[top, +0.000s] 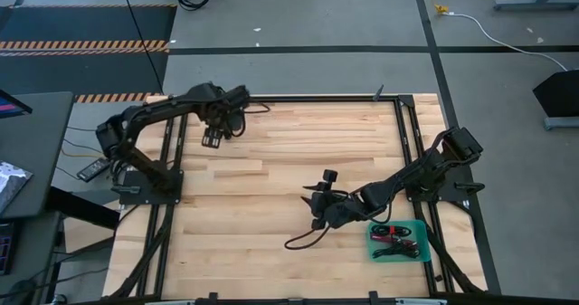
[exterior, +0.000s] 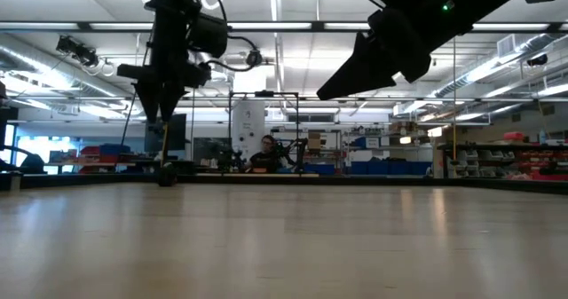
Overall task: Pick and place USB-C Cables
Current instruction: Put the black charger cable into the green bin
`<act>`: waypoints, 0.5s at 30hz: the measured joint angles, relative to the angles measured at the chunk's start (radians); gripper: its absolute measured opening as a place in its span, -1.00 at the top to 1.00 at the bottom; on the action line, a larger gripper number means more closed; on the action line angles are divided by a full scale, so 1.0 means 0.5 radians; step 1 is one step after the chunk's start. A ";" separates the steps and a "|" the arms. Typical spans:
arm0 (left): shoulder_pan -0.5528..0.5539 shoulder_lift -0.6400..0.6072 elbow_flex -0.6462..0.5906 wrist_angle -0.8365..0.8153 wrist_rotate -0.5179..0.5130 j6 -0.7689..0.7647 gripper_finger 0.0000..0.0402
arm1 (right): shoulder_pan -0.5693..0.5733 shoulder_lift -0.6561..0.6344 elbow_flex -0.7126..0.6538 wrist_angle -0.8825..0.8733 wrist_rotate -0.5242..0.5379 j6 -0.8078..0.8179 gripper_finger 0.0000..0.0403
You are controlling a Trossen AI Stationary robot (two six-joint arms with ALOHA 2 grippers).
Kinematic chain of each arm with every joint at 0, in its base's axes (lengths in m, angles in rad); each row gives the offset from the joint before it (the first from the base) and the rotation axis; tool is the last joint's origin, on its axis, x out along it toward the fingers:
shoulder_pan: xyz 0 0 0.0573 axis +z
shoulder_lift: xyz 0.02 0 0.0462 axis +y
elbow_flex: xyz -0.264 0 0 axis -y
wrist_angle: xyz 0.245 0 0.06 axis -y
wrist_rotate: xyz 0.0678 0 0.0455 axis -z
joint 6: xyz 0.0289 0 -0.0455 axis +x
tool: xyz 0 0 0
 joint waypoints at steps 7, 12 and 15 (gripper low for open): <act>0.101 0.140 0.000 0.184 -0.086 0.168 -0.20 | 0.000 0.000 0.000 0.012 -0.090 0.018 0.24; 0.100 0.283 0.000 0.366 -0.088 0.359 -0.33 | 0.000 0.000 0.000 0.011 -0.096 0.017 0.24; 0.123 0.387 0.000 0.341 -0.089 0.525 -0.37 | 0.000 0.000 0.000 0.011 -0.099 0.018 0.24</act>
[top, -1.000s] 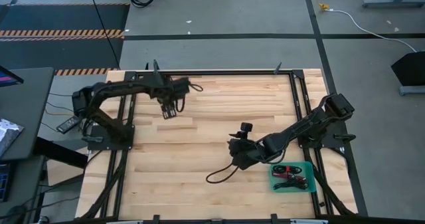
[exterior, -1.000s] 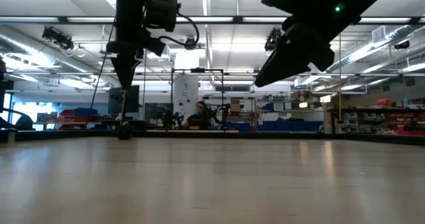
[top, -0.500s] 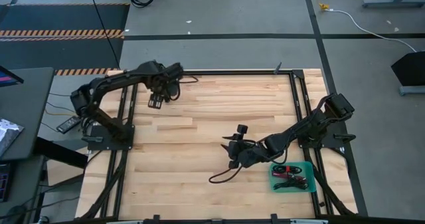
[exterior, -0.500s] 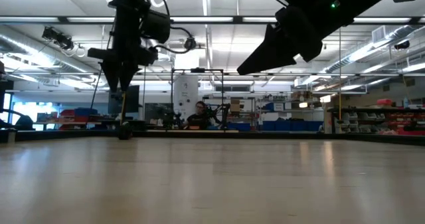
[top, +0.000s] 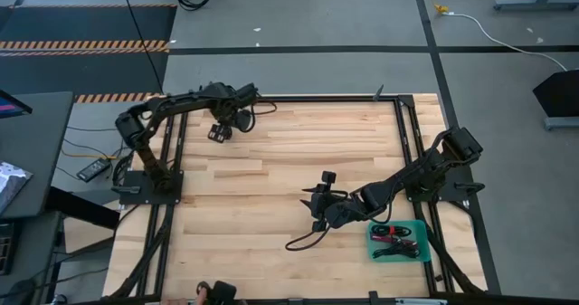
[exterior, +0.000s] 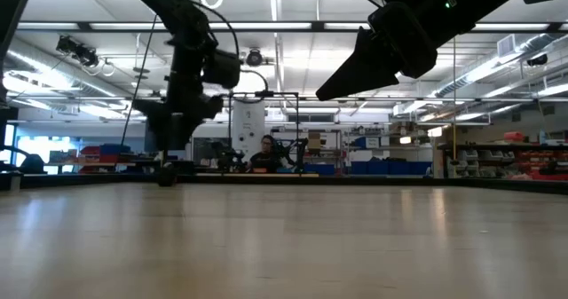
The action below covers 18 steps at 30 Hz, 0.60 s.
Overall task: Pick and place USB-C Cables
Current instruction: Put the black charger cable into the green bin
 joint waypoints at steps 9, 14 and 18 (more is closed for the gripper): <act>0.039 0.230 -0.002 0.015 -0.015 0.522 -0.38 | 0.000 -0.001 -0.032 0.006 -0.109 0.053 0.24; 0.040 0.316 -0.001 0.198 -0.022 0.591 -0.38 | 0.000 -0.001 -0.166 0.143 -0.113 0.056 0.24; 0.046 0.376 0.000 0.232 -0.016 0.592 -0.36 | -0.010 -0.001 -0.249 0.227 -0.113 0.097 0.24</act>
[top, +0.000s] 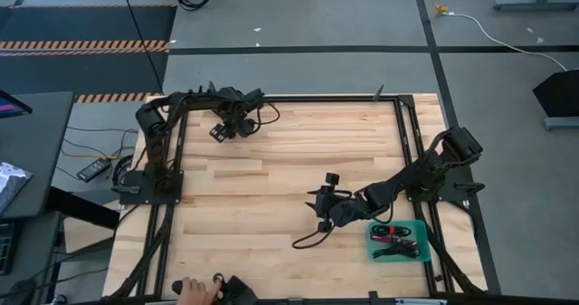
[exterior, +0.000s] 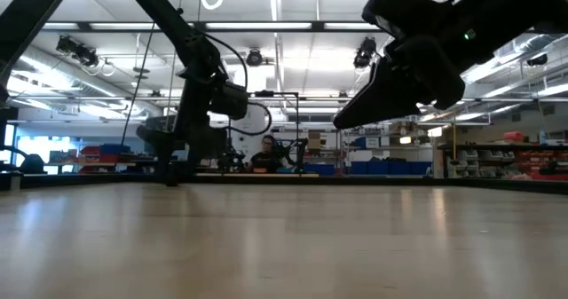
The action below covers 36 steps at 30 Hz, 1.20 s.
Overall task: Pick and place USB-C Cables
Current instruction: Put the black charger cable into the green bin
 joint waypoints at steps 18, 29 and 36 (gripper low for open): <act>-0.247 -0.001 0.172 -0.419 -0.540 -0.819 0.86 | -0.105 0.000 -0.028 0.182 0.019 -0.118 0.24; -0.635 -0.545 0.721 -0.323 0.267 -1.654 0.86 | -0.192 0.000 -0.028 0.200 0.058 -0.118 0.24; -0.882 -0.839 0.793 0.111 0.606 -2.144 0.86 | -0.181 0.000 -0.028 0.322 0.077 -0.138 0.24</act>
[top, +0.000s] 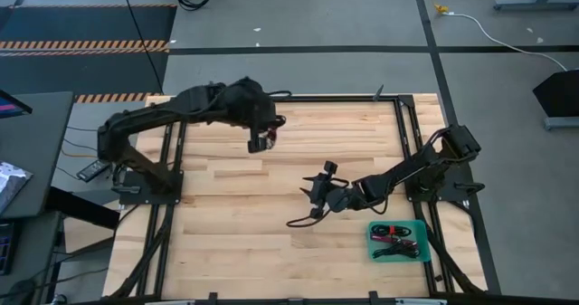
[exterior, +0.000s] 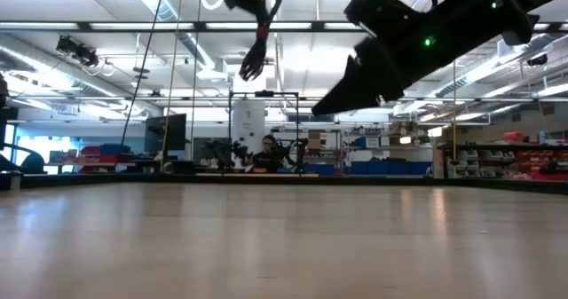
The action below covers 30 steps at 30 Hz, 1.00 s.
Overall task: Pick and place USB-C Cables
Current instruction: Put the black charger cable into the green bin
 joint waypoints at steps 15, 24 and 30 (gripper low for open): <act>-0.572 0.027 -0.008 0.130 -0.227 -0.487 0.86 | 0.205 -0.159 0.001 0.712 0.192 -0.646 0.06; -0.847 0.049 -0.006 0.303 -0.491 -0.539 0.85 | 0.177 -0.169 0.001 1.003 0.111 -0.567 -0.38; -0.916 0.138 -0.007 0.426 -0.498 -0.545 0.85 | 0.130 -0.169 0.009 1.196 -0.128 -0.551 -0.44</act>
